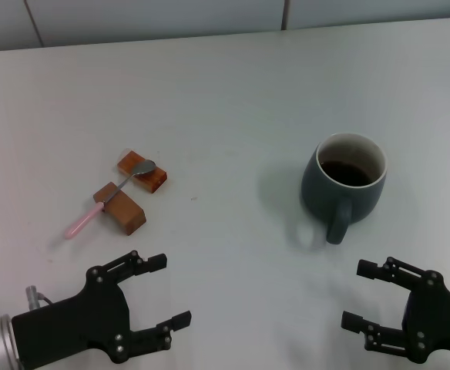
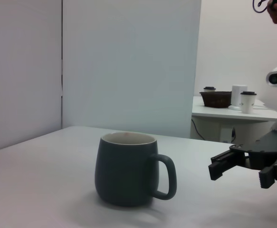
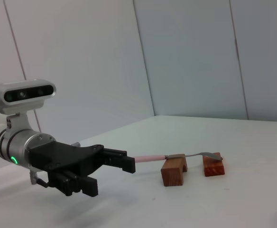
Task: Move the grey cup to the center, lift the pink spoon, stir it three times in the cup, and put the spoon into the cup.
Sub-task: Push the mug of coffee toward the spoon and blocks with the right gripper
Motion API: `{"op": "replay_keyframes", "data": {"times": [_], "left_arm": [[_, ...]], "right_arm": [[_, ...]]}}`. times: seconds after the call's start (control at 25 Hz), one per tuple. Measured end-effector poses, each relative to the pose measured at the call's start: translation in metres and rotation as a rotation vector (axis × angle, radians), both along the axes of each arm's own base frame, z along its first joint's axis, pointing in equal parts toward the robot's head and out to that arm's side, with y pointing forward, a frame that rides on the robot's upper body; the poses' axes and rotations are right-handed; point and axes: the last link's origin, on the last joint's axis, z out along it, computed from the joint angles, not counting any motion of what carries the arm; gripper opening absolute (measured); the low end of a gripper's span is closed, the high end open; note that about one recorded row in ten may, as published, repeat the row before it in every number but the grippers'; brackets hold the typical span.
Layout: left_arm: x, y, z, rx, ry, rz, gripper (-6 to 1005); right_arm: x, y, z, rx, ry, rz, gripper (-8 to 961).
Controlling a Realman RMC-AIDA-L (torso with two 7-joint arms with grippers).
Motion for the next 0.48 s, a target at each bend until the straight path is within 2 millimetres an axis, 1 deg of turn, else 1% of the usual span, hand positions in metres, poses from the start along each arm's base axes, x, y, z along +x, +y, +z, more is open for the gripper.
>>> {"op": "replay_keyframes", "data": {"times": [0.48], "left_arm": [[-0.0008,-0.0053,-0.0027,-0.015,-0.003,0.003,829]], "right_arm": [[-0.0004,0.0000,-0.0001,-0.001,0.002,0.001,818]]}}
